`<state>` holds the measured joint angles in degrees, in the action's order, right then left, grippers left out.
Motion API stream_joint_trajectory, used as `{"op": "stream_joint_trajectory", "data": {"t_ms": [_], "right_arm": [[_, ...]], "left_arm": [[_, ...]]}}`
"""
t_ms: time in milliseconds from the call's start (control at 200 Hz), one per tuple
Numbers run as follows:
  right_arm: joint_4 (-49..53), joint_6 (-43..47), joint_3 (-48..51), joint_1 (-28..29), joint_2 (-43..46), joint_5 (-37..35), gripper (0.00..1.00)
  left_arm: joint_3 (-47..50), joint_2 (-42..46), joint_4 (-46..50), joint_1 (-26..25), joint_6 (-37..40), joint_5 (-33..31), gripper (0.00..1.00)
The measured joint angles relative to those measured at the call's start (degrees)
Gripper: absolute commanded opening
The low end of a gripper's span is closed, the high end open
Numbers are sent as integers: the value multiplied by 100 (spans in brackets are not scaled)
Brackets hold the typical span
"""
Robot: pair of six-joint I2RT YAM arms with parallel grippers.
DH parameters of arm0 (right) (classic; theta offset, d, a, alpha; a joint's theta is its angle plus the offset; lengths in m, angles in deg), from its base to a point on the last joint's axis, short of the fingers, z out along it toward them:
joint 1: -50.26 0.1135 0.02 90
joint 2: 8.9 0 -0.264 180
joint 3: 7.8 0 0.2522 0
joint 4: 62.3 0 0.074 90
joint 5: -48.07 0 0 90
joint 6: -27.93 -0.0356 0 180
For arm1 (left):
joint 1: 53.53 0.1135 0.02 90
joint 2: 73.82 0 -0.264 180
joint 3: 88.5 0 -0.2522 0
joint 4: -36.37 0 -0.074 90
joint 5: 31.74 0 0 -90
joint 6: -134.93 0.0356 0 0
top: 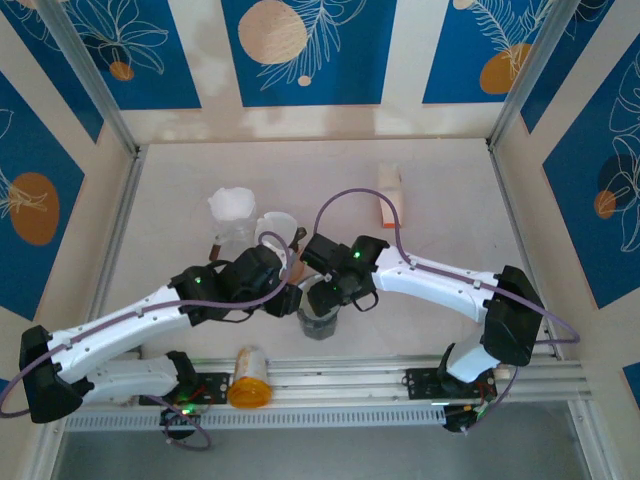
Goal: Place the coffee filter in the dripper
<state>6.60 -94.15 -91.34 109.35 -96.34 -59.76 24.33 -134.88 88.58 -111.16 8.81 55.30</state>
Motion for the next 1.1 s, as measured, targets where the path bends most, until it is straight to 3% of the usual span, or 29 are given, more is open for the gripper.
{"op": "stream_joint_trajectory", "data": {"t_ms": [225,535,610,825,1100], "right_arm": [[-11,-24,15,7,-2,-20,77],[-37,-63,17,7,-22,-20,77],[-48,-66,17,7,-22,-20,77],[-48,-68,17,7,-22,-20,77],[-50,-109,17,4,-22,-20,77]], "left_arm": [[264,468,-149,46,-103,0,70],[352,542,-334,92,-146,111,75],[376,492,-332,98,-146,127,74],[376,413,-258,111,-210,79,56],[376,433,-186,116,-216,79,52]]}}
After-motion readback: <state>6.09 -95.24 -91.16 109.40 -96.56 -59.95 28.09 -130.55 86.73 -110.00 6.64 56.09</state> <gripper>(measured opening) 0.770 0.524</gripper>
